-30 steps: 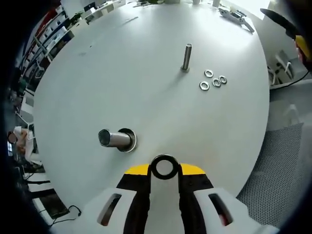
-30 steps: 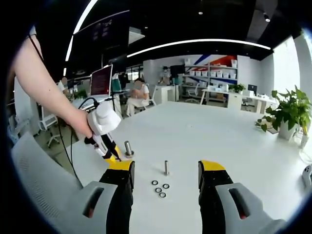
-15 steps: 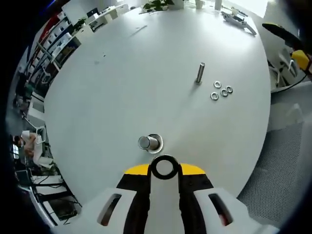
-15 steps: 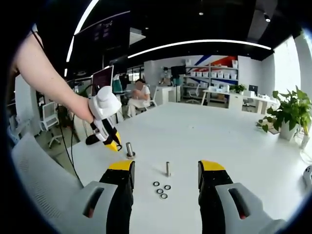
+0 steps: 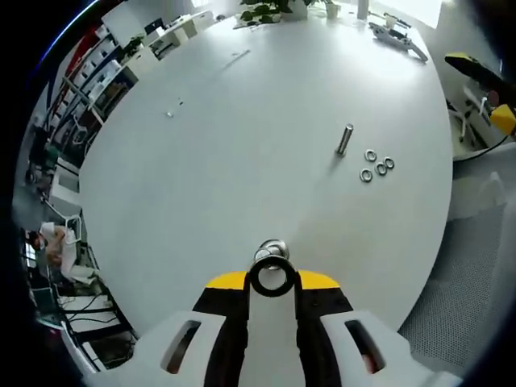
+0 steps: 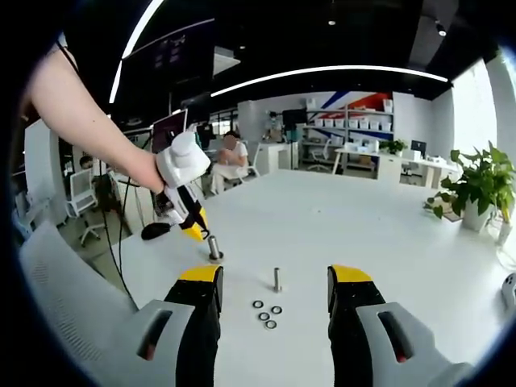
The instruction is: Place the washer onto the threaded stud by aligning its center hole with the stud, sliding it down to the base, and recovering from edge contact or off-axis alignment until the washer reaches the visible bottom stop.
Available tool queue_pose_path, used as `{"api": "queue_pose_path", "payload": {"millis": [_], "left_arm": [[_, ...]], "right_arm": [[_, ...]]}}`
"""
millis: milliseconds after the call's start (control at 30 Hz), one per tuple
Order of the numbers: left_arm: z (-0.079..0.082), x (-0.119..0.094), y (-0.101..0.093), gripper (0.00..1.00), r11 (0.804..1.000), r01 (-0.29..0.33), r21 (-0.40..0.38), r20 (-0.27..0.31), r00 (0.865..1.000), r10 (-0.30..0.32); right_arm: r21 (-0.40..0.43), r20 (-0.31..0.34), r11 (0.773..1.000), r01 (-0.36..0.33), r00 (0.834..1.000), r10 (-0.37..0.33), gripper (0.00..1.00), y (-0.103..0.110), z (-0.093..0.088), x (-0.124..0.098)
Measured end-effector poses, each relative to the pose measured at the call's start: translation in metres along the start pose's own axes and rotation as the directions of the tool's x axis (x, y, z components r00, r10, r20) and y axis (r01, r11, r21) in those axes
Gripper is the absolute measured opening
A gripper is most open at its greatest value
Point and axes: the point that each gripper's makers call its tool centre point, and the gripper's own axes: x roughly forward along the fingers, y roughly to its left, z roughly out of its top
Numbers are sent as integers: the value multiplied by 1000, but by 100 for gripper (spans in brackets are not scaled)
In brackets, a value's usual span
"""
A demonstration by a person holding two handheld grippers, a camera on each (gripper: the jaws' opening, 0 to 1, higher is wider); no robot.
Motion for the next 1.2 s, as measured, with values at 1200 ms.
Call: {"api": "queue_pose_path", "payload": {"millis": [1200], "left_arm": [[5,16,3,19,1000,12,11,-62,998,-11]], "right_arm": [[0,-18,1000,11,1000,-11,54,-3,-5,0]]}}
